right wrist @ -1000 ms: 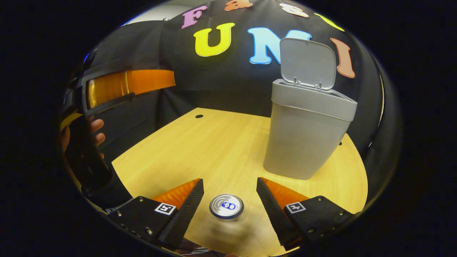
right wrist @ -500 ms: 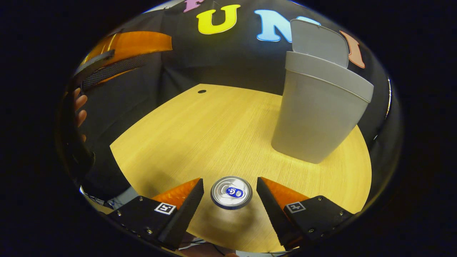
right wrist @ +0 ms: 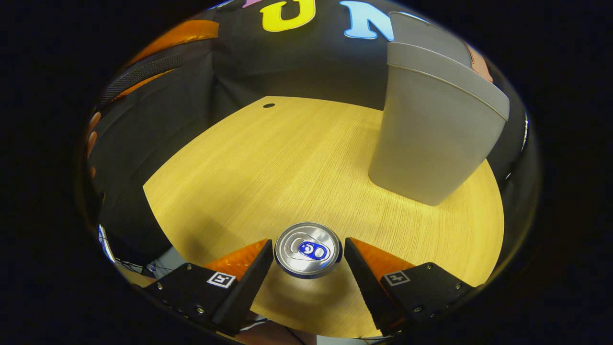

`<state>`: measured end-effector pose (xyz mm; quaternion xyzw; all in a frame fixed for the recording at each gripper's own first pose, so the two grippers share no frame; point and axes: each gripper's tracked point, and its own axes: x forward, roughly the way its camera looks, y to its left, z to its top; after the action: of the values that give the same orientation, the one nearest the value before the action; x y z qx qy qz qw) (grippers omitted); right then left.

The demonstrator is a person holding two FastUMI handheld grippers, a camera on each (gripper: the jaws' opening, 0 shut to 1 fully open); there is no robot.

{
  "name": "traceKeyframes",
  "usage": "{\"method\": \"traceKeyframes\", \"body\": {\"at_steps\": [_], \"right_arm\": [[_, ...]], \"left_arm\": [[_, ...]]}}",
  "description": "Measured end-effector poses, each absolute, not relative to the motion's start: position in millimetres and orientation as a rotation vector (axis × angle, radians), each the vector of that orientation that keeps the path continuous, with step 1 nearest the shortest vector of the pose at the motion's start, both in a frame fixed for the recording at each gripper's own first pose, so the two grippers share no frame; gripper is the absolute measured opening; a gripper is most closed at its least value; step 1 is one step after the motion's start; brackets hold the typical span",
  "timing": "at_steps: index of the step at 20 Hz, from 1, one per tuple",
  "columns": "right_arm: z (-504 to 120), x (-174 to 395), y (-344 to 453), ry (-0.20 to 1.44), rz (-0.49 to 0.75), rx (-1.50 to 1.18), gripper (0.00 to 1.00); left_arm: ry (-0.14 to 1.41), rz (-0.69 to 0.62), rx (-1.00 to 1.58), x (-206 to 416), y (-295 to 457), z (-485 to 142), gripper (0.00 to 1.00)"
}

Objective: Press the lid of the desktop garbage bin to open it, pick up the crumpled paper on the desktop and throw it into the bin, then pick up the pop can on the desktop and drop it into the bin, and finally close the garbage bin lid.

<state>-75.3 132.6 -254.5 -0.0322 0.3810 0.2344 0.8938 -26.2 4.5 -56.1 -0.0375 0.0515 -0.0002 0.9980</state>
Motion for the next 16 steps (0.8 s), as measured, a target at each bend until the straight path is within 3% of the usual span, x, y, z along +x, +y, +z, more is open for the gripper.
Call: {"method": "traceKeyframes", "body": {"at_steps": [2, 4, 16], "right_arm": [[-257, -73, 132, 0.798, 0.483, -0.064, 0.96], [-257, -73, 128, 0.799, 0.478, -0.064, 0.86], [-213, -71, 98, 0.7, 0.41, -0.009, 0.85]], "left_arm": [[0.106, 0.001, -0.079, -26, 5, -57, 0.95], [0.104, 0.0, -0.079, -26, 4, -57, 0.95], [0.098, -0.014, -0.098, -24, -4, -57, 0.95]]}}
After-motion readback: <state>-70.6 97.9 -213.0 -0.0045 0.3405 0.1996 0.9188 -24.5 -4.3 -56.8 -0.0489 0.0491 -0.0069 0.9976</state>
